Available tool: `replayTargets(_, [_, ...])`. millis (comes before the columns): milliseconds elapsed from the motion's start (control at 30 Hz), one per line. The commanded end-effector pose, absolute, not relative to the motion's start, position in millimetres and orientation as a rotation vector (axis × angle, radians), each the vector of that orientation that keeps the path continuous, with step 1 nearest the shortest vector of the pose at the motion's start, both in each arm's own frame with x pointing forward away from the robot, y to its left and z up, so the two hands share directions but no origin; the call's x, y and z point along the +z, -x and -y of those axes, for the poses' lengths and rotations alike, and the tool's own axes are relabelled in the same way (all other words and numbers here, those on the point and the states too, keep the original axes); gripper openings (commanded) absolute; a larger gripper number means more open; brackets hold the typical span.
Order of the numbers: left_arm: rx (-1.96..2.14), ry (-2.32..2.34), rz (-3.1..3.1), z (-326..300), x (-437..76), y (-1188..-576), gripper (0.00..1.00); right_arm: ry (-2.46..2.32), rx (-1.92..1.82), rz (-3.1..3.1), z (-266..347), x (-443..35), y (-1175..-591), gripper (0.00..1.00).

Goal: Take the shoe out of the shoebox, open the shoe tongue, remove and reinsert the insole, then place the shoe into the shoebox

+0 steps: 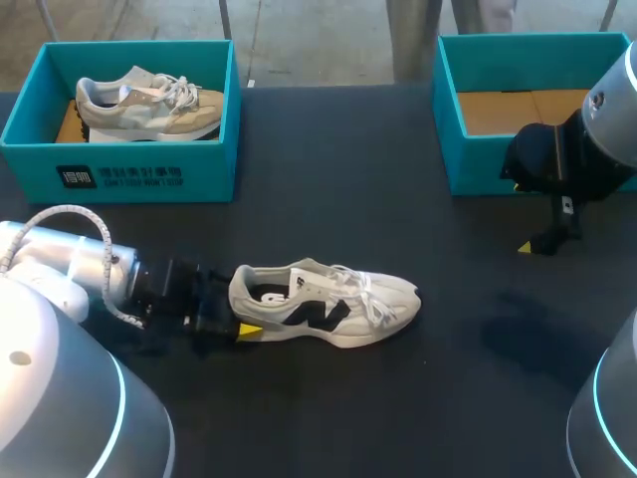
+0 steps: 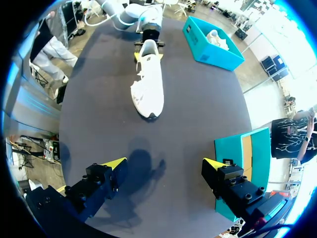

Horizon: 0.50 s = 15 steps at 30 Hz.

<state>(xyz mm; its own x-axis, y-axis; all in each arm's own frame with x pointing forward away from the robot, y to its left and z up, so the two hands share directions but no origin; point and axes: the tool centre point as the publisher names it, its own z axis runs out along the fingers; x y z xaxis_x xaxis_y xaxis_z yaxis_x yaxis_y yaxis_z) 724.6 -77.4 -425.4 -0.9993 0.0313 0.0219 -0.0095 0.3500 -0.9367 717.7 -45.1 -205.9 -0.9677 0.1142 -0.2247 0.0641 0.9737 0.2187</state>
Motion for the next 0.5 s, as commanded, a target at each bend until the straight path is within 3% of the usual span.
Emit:
replayTargets(33, [1.76,0.015,2.559,73.8,-426.3,-727.3,0.0,-0.133,0.306,-2.883,44.6,-207.3,-717.9,1.0])
replayTargets(500, [1.742,0.015,2.559,73.3,-426.2,-727.6,0.0,-0.133,0.306,-2.883,44.6,-207.3,-717.9,1.0])
